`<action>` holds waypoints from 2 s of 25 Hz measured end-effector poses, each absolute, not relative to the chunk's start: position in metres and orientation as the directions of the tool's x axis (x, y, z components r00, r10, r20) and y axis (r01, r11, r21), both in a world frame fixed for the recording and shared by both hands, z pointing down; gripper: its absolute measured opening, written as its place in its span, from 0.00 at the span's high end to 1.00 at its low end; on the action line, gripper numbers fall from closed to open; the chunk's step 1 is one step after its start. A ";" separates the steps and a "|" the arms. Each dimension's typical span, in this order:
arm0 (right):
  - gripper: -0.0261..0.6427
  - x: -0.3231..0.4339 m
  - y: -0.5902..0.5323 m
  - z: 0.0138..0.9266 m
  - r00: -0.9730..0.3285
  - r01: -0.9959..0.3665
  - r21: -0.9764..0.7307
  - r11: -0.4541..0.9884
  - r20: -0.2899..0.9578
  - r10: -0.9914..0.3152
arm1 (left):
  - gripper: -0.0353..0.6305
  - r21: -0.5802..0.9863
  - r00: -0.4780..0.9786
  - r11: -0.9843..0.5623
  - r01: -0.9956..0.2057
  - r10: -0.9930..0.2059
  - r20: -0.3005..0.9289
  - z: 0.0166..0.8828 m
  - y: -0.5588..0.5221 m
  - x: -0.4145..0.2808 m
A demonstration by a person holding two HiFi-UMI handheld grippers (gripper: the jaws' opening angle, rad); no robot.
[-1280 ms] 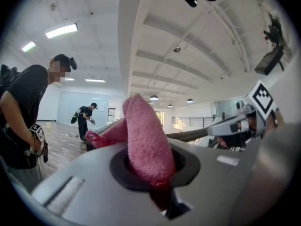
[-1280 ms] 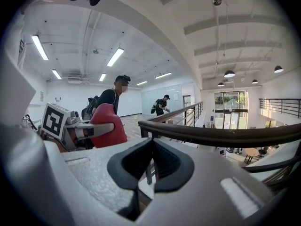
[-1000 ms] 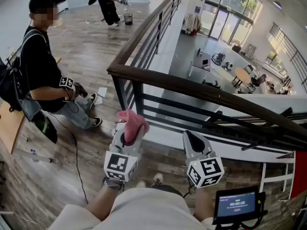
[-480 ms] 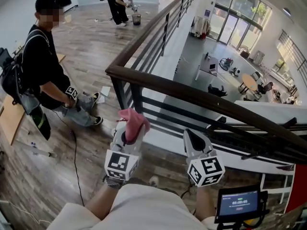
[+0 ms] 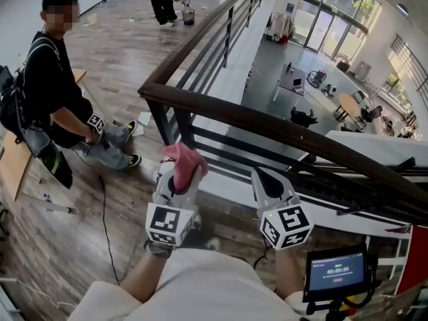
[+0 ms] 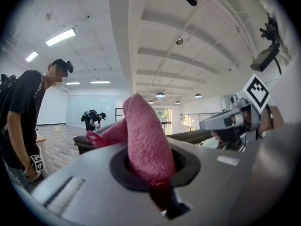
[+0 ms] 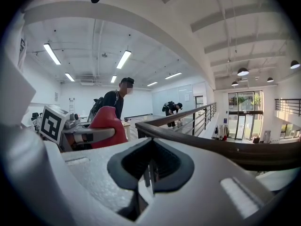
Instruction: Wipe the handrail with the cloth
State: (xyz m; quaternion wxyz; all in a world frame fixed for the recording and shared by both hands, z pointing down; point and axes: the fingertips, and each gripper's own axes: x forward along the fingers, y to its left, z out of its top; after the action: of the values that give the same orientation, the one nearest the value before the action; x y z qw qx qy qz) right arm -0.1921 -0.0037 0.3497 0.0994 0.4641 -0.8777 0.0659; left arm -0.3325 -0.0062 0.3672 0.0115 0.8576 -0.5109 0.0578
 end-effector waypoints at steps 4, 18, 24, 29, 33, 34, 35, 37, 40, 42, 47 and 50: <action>0.96 -0.195 -0.008 0.355 -0.552 -0.826 -0.030 0.563 0.244 -0.797 | 0.88 -0.038 0.477 -0.484 -0.874 -0.871 0.116 0.370 -0.011 -0.333; 0.96 -0.229 -0.091 0.357 -0.559 -0.818 -0.023 0.574 0.265 -0.786 | 0.88 -0.017 0.463 -0.467 -0.884 -0.879 0.116 0.376 -0.092 -0.365; 0.96 -0.240 -0.138 0.356 -0.548 -0.826 -0.018 0.564 0.261 -0.794 | 0.88 -0.020 0.448 -0.452 -0.892 -0.888 0.102 0.376 -0.141 -0.383; 0.96 -0.250 -0.160 0.355 -0.541 -0.830 -0.015 0.557 0.262 -0.799 | 0.88 -0.023 0.446 -0.450 -0.893 -0.890 0.092 0.373 -0.167 -0.396; 0.96 -0.247 -0.160 0.357 -0.539 -0.832 -0.017 0.555 0.262 -0.800 | 0.88 -0.023 0.428 -0.432 -0.902 -0.899 0.094 0.374 -0.167 -0.398; 0.96 -0.246 -0.159 0.358 -0.540 -0.831 -0.019 0.555 0.263 -0.800 | 0.88 -0.020 0.423 -0.427 -0.904 -0.901 0.095 0.374 -0.167 -0.398; 0.96 -0.245 -0.159 0.358 -0.540 -0.832 -0.020 0.555 0.264 -0.799 | 0.88 -0.019 0.421 -0.424 -0.905 -0.902 0.095 0.374 -0.166 -0.398; 0.96 -0.246 -0.159 0.358 -0.538 -0.833 -0.022 0.553 0.267 -0.800 | 0.88 -0.014 0.416 -0.419 -0.908 -0.904 0.097 0.373 -0.169 -0.401; 0.96 -0.249 -0.163 0.356 -0.531 -0.837 -0.021 0.547 0.270 -0.803 | 0.88 -0.011 0.408 -0.411 -0.911 -0.907 0.101 0.371 -0.175 -0.411; 0.96 -0.248 -0.165 0.355 -0.524 -0.842 -0.022 0.539 0.270 -0.808 | 0.88 -0.015 0.402 -0.405 -0.914 -0.910 0.098 0.369 -0.179 -0.415; 0.96 -0.248 -0.170 0.349 -0.513 -0.851 -0.028 0.525 0.263 -0.817 | 0.88 -0.045 0.420 -0.425 -0.904 -0.903 0.094 0.356 -0.187 -0.416; 0.96 -0.249 -0.171 0.347 -0.512 -0.852 -0.027 0.523 0.256 -0.820 | 0.88 -0.060 0.429 -0.436 -0.898 -0.897 0.102 0.357 -0.189 -0.416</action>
State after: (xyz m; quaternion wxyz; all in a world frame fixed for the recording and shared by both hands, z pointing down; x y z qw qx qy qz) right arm -0.2488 -0.1709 0.3465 0.1059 0.4826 -0.8662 0.0749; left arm -0.4161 -0.1891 0.3572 0.0017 0.8454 -0.5308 0.0591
